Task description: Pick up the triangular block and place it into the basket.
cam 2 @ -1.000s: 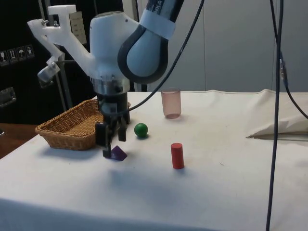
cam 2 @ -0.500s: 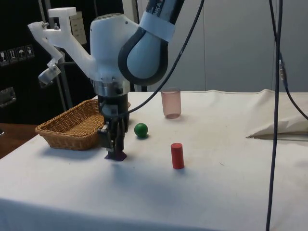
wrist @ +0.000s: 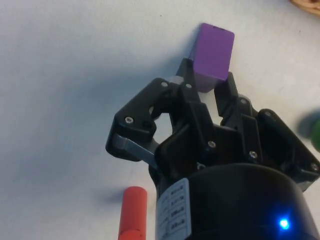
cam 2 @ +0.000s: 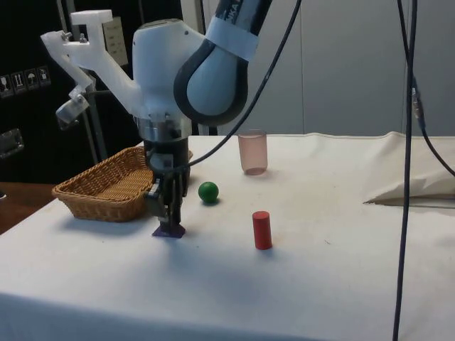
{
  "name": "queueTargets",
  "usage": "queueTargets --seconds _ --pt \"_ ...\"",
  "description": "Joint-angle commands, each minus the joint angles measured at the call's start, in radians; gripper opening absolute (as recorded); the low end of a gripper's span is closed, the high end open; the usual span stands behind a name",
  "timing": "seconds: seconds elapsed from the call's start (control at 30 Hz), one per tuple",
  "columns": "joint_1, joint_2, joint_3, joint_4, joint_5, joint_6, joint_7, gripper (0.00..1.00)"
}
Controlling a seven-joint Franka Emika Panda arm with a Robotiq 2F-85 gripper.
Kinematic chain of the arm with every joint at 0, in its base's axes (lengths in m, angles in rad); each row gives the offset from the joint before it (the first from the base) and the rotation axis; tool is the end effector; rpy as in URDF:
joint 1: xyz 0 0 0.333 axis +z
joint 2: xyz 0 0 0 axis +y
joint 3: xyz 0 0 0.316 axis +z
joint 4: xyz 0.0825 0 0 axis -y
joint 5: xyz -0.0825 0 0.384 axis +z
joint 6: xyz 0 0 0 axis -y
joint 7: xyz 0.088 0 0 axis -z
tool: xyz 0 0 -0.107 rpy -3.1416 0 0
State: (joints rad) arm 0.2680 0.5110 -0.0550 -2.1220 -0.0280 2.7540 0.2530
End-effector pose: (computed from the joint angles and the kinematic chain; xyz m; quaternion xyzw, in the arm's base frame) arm 0.5724 0.1249 0.1779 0.9980 -0.0030 0.0635 0.0047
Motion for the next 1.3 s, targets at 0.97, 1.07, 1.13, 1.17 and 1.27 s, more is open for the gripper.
queueTargets --seconds 0.97,1.07,1.13,1.17,1.27 --pt "-0.001 -0.203 -0.015 0.011 -0.027 -0.213 -0.003 0.33" --pt "-0.003 -0.212 -0.019 0.017 -0.027 -0.224 -0.009 0.33" --pt "-0.004 -0.218 -0.023 0.025 -0.026 -0.235 -0.015 0.33" --pt "-0.007 -0.221 -0.029 0.036 -0.024 -0.245 -0.024 0.33" --pt "-0.005 -0.221 -0.036 0.045 -0.020 -0.245 -0.031 0.33"
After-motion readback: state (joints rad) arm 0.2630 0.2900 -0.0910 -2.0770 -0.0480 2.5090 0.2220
